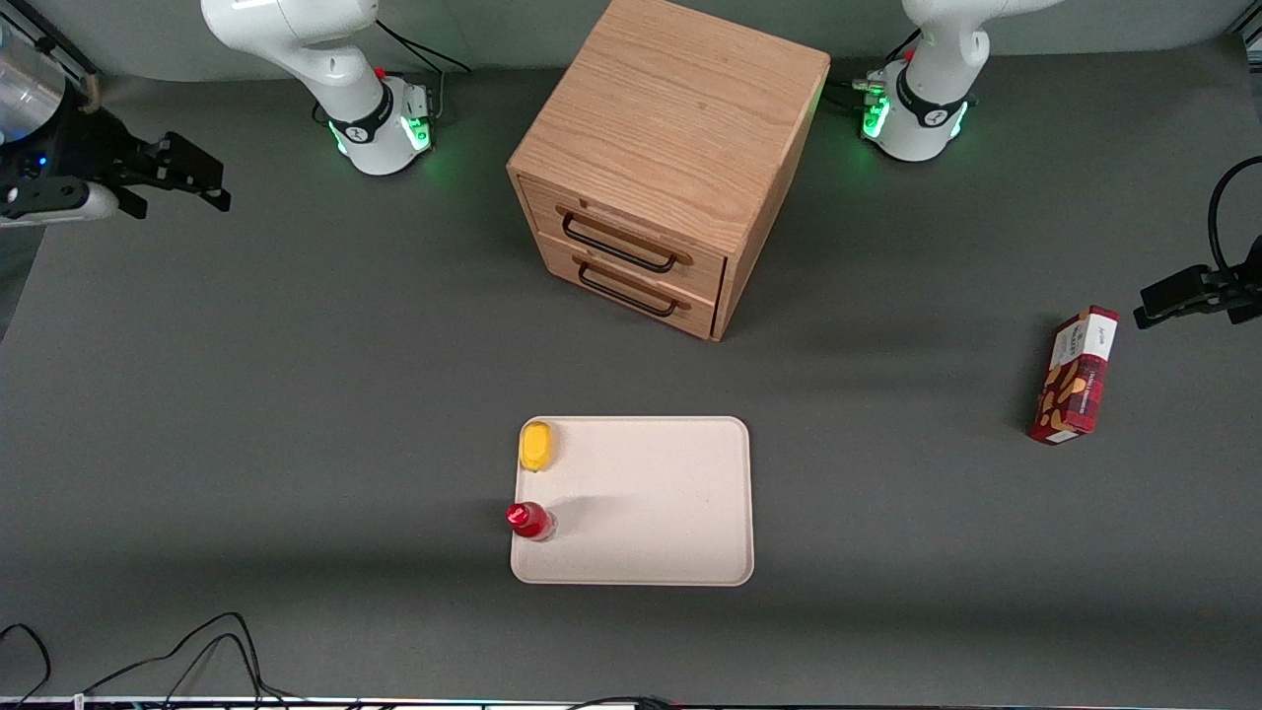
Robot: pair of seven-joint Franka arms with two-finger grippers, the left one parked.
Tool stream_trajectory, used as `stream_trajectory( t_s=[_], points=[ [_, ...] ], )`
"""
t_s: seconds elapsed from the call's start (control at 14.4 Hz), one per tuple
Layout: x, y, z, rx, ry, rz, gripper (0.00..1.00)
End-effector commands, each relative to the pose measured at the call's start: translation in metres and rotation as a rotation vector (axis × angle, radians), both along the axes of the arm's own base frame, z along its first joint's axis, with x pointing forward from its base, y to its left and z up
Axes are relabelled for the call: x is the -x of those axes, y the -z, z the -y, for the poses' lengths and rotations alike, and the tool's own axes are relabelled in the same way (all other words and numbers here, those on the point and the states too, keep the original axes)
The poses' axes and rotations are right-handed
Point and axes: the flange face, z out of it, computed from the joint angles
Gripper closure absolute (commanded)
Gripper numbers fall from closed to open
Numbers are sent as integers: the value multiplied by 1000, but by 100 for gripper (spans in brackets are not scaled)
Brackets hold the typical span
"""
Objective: Open upper drawer
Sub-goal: 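Move the right gripper to the upper drawer's black handle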
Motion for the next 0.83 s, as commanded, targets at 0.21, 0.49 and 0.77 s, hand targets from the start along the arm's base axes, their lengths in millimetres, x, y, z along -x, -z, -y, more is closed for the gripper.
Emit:
stream_trajectory(
  t_s=[0.21, 0.49, 0.77],
  points=[
    [-26, 6, -82, -317, -342, -57, 0],
    [-36, 56, -171, -443, -486, -182, 0],
    [-55, 128, -250, -508, -667, -185, 0]
  ],
)
